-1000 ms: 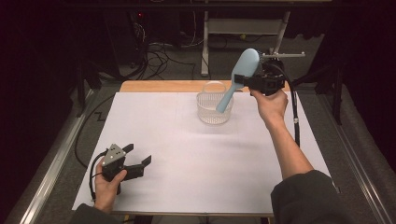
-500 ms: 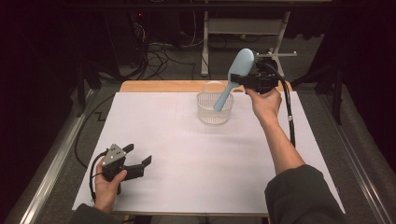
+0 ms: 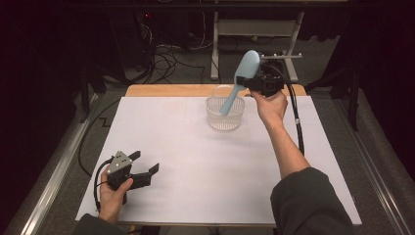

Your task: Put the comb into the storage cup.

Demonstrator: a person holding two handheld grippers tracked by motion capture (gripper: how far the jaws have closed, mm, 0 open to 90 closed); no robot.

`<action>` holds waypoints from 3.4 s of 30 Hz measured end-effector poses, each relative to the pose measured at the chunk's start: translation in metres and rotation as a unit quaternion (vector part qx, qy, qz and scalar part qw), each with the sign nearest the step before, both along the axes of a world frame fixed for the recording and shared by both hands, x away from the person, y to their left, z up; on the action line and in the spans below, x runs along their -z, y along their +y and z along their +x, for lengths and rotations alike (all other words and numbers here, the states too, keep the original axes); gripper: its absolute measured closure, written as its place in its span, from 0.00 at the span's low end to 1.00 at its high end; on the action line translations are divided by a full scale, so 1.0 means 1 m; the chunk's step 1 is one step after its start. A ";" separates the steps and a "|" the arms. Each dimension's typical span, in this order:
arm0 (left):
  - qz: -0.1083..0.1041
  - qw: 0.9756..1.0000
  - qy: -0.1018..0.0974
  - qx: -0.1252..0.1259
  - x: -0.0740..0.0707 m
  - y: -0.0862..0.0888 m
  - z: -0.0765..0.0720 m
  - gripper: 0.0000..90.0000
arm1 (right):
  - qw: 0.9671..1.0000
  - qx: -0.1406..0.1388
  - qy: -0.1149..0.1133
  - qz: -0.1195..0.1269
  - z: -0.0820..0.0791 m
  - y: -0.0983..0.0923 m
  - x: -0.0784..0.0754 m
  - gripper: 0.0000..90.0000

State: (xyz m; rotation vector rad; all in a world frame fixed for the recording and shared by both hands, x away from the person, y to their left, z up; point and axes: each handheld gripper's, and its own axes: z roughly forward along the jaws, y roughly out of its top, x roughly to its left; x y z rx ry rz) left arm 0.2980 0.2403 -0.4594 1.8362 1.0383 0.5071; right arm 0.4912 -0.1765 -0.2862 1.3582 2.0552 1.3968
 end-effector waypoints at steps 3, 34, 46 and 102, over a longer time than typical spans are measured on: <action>0.001 1.000 -0.001 0.001 0.000 0.000 0.000 0.18 | 1.000 0.000 -0.001 -0.001 0.001 0.003 0.000 0.63; 0.001 1.000 0.000 0.004 0.000 -0.001 0.000 0.18 | 1.000 0.005 0.007 -0.020 0.016 0.021 0.018 0.62; 0.001 1.000 -0.001 0.004 0.000 -0.001 0.000 0.18 | 0.999 0.005 0.014 -0.031 0.019 0.029 0.027 0.61; 0.004 1.000 -0.003 0.009 0.000 -0.002 -0.001 0.18 | 0.997 0.019 0.043 -0.064 0.027 0.038 0.073 0.57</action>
